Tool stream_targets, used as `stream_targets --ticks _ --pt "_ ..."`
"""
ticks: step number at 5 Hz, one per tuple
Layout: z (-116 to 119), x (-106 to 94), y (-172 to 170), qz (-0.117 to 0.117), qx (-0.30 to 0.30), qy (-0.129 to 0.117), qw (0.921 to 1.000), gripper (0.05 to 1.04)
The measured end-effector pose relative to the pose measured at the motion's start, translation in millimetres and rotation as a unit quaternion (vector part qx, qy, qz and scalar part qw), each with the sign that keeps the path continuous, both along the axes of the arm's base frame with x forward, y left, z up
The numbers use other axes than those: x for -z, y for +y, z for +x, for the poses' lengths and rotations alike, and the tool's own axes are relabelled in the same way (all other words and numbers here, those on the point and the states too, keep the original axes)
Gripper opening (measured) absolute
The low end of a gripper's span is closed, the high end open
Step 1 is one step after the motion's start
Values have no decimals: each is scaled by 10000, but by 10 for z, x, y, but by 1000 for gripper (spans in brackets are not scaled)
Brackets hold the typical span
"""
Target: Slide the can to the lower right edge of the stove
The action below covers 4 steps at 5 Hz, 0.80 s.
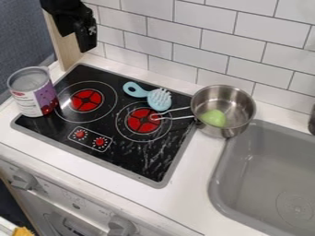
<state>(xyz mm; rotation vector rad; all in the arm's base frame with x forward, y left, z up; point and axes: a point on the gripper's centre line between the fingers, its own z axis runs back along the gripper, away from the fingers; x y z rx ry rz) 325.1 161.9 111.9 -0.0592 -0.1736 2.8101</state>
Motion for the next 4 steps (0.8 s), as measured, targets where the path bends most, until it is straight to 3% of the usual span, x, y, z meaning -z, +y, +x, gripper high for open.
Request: stream_targets --ticks 1,2,3,4 --pt "-17 123 -13 -85 26 158 9998 1000" --pt "-157 101 81 -87 364 134 9992 1000" --pt "-239 -24 148 70 1072 112 9941 1000" --pt "-362 -92 200 268 2023 304 9785 1000"
